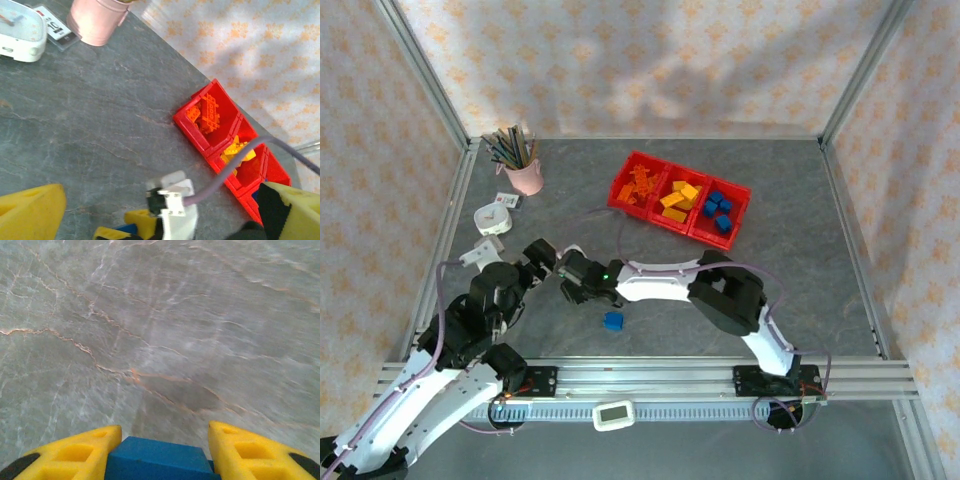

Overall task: Sort the legos into containers by color
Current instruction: Place the lego in the container.

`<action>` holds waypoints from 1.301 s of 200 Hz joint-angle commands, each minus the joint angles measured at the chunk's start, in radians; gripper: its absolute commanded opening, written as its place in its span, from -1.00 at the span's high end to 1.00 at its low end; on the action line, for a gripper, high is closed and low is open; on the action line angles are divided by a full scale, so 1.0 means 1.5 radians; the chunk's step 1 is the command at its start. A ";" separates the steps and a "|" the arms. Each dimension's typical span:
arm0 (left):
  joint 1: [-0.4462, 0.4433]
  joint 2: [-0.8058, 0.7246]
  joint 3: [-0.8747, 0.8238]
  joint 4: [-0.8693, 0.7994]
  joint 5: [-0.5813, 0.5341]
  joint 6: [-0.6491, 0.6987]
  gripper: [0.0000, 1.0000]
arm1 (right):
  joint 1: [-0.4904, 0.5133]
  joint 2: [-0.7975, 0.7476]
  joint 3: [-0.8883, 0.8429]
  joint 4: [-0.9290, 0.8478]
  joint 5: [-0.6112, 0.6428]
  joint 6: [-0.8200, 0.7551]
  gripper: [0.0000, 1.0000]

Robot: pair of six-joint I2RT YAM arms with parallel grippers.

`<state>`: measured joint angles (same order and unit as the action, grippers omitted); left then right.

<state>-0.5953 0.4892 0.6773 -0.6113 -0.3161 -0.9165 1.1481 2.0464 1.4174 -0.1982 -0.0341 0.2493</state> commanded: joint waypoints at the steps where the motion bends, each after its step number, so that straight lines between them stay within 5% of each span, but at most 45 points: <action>1: 0.005 0.025 0.019 0.052 0.030 0.035 -0.98 | -0.026 -0.090 -0.049 0.017 0.011 0.041 0.33; 43: 0.006 0.095 0.022 0.144 0.092 0.086 -0.99 | -0.103 -0.216 -0.147 -0.021 0.065 0.098 0.33; 93: 0.008 0.225 0.041 0.252 0.204 0.127 -0.98 | -0.285 -0.323 -0.209 -0.070 0.108 0.099 0.31; 163: 0.009 0.347 0.072 0.365 0.281 0.161 -0.98 | -0.496 -0.285 -0.170 -0.076 0.136 0.045 0.30; 194: 0.009 0.372 0.080 0.379 0.289 0.164 -0.98 | -0.534 -0.223 -0.130 -0.074 0.127 0.028 0.28; 260: 0.012 0.358 0.062 0.383 0.284 0.154 -0.98 | -0.535 -0.229 -0.103 -0.093 0.115 0.013 -0.20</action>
<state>-0.5888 1.0508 0.7670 -0.0746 0.1051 -0.6933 0.3439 1.7527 1.2297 -0.3065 0.1341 0.2832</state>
